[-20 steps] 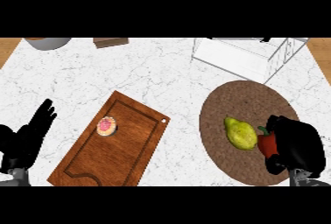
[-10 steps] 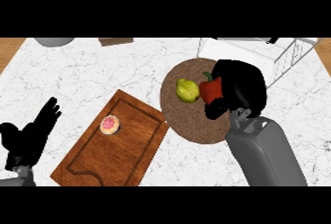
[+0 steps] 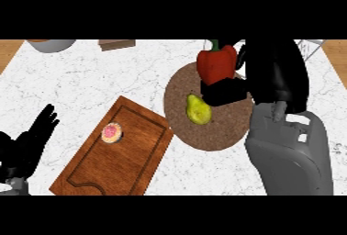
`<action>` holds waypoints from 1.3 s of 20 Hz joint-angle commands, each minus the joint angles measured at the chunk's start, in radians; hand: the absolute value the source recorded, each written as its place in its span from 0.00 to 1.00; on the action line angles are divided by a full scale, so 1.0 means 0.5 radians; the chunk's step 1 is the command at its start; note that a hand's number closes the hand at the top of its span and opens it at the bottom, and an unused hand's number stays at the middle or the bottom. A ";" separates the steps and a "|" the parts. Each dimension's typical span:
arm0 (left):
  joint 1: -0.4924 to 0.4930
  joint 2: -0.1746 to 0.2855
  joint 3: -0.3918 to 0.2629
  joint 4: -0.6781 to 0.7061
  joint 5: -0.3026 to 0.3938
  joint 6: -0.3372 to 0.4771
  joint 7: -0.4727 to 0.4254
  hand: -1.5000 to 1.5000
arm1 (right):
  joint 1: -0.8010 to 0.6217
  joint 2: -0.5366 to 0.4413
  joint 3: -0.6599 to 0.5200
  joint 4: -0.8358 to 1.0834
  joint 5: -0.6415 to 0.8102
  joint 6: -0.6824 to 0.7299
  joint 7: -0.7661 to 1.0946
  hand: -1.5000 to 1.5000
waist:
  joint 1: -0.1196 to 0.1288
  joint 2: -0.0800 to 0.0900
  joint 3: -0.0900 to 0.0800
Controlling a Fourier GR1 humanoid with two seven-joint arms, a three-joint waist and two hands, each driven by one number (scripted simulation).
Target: Pick the bell pepper from the placemat and place it in the tiered shelf
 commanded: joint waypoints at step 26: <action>-0.050 -0.025 0.042 0.027 -0.046 -0.046 -0.012 0.50 | -1.065 -0.463 -0.478 0.848 0.328 0.236 0.030 1.00 | -0.001 0.012 -0.002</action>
